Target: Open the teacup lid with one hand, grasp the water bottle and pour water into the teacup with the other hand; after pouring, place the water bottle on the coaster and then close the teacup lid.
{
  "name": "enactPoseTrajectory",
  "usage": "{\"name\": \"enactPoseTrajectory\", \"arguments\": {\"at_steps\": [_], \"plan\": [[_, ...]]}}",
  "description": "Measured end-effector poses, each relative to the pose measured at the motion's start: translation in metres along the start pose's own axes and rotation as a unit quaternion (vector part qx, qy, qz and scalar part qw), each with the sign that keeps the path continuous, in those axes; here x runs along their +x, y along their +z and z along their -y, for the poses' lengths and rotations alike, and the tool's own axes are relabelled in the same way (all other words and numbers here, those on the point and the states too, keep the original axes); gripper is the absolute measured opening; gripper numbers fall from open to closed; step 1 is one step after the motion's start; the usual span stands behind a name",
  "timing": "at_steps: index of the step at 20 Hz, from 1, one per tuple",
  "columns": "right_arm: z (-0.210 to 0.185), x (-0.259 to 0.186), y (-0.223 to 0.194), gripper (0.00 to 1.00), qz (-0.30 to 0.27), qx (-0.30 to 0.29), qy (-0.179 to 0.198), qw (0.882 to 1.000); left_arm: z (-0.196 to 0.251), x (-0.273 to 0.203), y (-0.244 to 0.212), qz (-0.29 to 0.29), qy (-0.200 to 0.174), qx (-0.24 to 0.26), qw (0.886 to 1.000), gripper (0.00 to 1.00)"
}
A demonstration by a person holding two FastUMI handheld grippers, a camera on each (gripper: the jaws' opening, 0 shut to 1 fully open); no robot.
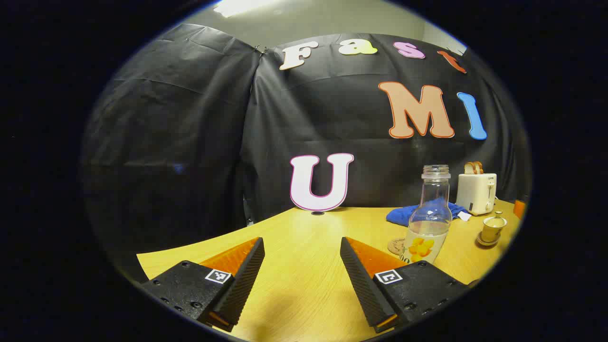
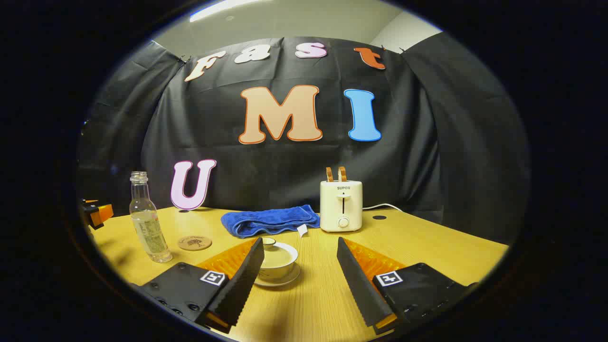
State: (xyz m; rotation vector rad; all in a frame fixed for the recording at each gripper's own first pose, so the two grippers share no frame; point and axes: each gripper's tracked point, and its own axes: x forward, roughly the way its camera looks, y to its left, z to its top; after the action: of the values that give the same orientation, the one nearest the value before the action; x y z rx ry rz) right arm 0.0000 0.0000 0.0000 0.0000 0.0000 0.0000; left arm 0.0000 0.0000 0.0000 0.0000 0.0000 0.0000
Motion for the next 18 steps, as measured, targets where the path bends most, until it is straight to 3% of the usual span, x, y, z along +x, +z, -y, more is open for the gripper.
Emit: {"name": "enactPoseTrajectory", "arguments": {"at_steps": [3,4,17,18], "plan": [[-0.0057,0.0001,-0.0002,0.94,0.000,0.000,0.014,1.000,0.0013,-0.0001,0.0001,0.002,0.003,0.000,1.000,0.93],[-0.0050,-0.0001,-0.0007,0.98,0.000,0.000,0.014,1.000,0.0043,-0.0003,0.0001,0.003,-0.001,0.000,1.000,0.94],[-0.0064,-0.0016,0.0003,0.98,-0.001,0.001,0.013,1.000,0.0077,0.0006,-0.0002,0.002,-0.004,-0.001,1.000,0.93],[-0.0065,-0.0019,-0.0001,0.94,-0.001,0.001,0.013,1.000,0.0077,0.0011,-0.0001,0.002,-0.004,-0.001,1.000,0.94]]}}
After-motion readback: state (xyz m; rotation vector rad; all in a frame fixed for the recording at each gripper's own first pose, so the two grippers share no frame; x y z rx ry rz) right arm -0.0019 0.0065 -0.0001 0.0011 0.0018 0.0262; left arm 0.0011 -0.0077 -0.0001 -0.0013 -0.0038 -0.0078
